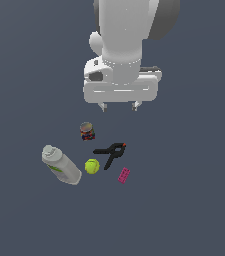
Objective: Pick up a designated object from a clutter of objects.
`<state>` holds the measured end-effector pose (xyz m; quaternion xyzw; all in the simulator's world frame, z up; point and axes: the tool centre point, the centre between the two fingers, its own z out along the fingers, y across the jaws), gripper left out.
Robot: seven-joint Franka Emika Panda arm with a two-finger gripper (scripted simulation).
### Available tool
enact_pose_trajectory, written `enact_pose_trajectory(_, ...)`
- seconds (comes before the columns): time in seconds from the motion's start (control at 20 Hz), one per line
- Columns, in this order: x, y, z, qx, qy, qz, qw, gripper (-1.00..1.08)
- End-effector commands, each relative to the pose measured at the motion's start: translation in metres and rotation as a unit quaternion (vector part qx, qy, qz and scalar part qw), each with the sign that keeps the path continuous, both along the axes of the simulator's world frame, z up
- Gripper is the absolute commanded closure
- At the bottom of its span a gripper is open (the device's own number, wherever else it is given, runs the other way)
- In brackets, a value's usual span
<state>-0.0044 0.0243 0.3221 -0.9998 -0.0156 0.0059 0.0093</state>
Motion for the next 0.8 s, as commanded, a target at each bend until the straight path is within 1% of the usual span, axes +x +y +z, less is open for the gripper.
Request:
enact_pose_trajectory(0.0,0.000,0.000,0.000,0.000,0.000,0.000,1.0000,-0.92)
enact_pose_trajectory(0.15,0.000,-0.005,0.001,0.002,-0.002,-0.006,1.0000,-0.92)
enact_pose_trajectory(0.4,0.001,-0.024,0.005,0.009,-0.010,-0.022,0.9997,-0.92)
enact_pose_trajectory(0.75,0.002,-0.024,0.001,0.009,-0.010,-0.028,0.9995,-0.92)
